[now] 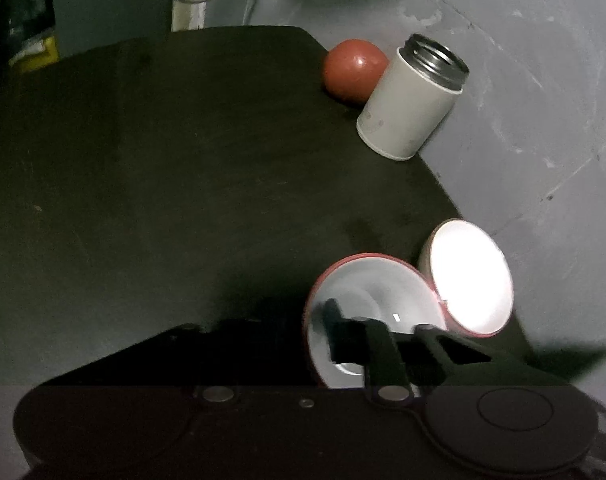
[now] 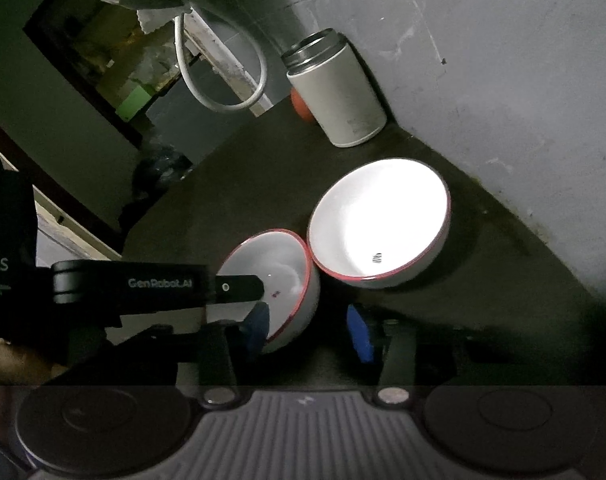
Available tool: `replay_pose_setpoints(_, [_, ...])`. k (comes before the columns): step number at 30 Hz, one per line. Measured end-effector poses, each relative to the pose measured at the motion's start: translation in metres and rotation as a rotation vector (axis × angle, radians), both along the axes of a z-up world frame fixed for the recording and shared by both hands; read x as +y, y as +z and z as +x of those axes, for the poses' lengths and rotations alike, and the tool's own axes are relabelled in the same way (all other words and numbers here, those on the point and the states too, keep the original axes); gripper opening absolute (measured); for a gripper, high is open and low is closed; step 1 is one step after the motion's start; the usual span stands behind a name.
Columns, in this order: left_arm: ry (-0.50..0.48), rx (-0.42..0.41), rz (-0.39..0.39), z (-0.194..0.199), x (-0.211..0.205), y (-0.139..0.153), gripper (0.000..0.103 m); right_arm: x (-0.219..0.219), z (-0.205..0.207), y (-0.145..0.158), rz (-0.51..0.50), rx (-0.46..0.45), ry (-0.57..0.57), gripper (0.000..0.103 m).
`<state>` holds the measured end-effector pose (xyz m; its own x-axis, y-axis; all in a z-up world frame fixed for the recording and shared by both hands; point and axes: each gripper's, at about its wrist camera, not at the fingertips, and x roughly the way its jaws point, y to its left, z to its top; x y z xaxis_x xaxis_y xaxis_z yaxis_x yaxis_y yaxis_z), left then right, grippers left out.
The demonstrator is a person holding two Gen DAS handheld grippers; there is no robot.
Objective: Organize plates and bowls
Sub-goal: 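Close the left gripper on the white bowl rim and lift it, then carry the white bowl with the left gripper over the steel bowl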
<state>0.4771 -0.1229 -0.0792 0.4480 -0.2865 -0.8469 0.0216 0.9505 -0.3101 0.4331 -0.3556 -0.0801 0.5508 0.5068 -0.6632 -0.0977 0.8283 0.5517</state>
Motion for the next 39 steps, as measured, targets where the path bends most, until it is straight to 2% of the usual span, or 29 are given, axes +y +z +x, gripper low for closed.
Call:
replay_pose_setpoints(5, [0.001, -0.005, 0.013, -0.003, -0.003, 0.0, 0.012, 0.002, 0.003, -0.001, 0.018, 0.005, 0.015, 0.029])
replay_pose_setpoints(12, [0.002, 0.01, -0.01, -0.01, 0.002, 0.001, 0.009, 0.005, 0.004, 0.001, 0.003, 0.014, 0.011, 0.023])
replay_pose_setpoints(20, [0.005, -0.007, -0.037, -0.037, 0.004, 0.008, 0.007, 0.0, -0.012, 0.003, 0.018, 0.012, 0.011, 0.019])
replay_pose_setpoints(39, [-0.044, -0.151, -0.078, -0.092, 0.005, 0.055, 0.007, -0.008, -0.061, 0.046, -0.006, -0.106, 0.01, 0.018])
